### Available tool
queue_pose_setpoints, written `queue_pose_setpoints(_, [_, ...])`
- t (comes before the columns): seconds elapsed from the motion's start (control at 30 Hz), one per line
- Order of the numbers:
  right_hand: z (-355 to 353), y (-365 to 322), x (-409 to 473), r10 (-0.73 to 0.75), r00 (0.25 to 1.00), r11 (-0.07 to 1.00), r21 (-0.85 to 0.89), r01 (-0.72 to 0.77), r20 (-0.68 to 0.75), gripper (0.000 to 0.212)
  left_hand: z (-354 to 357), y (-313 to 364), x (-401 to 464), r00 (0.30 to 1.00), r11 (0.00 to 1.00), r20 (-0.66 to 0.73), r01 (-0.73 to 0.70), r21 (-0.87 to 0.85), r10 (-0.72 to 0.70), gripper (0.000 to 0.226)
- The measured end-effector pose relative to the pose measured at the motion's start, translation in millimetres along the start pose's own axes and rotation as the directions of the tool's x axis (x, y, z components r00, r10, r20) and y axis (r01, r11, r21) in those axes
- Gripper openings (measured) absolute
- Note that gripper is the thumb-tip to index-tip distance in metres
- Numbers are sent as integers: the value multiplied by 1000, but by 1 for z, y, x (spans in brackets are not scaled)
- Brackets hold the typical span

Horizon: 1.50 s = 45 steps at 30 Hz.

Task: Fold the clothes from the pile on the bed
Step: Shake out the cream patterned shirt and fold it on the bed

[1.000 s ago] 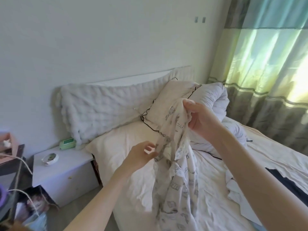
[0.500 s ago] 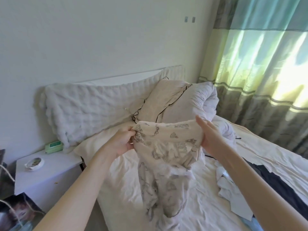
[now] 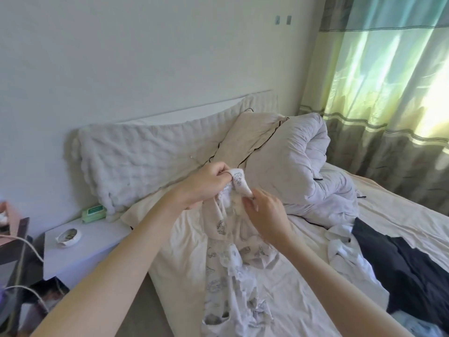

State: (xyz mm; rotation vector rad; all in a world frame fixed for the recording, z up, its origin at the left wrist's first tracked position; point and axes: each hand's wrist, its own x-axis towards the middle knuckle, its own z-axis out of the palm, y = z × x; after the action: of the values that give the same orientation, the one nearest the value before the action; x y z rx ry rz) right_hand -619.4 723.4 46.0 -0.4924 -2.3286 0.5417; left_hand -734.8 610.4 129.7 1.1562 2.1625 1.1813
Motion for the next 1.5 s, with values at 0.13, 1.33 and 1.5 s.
queue_pose_setpoints(0.13, [-18,21,10,70,998,997,33,-69,-11,19,-16,-16,-14,990,984,136,-55,171,32,14])
queue_pose_setpoints(1.33, [-102,32,43,286,663,723,299,-623,692,11,19,-74,-44,994,993,108,-44,110,32,32])
queue_pose_setpoints(1.5, [-105,37,31,239,790,960,-15,-279,565,13,6,-65,-39,961,878,-166,-121,464,220,16])
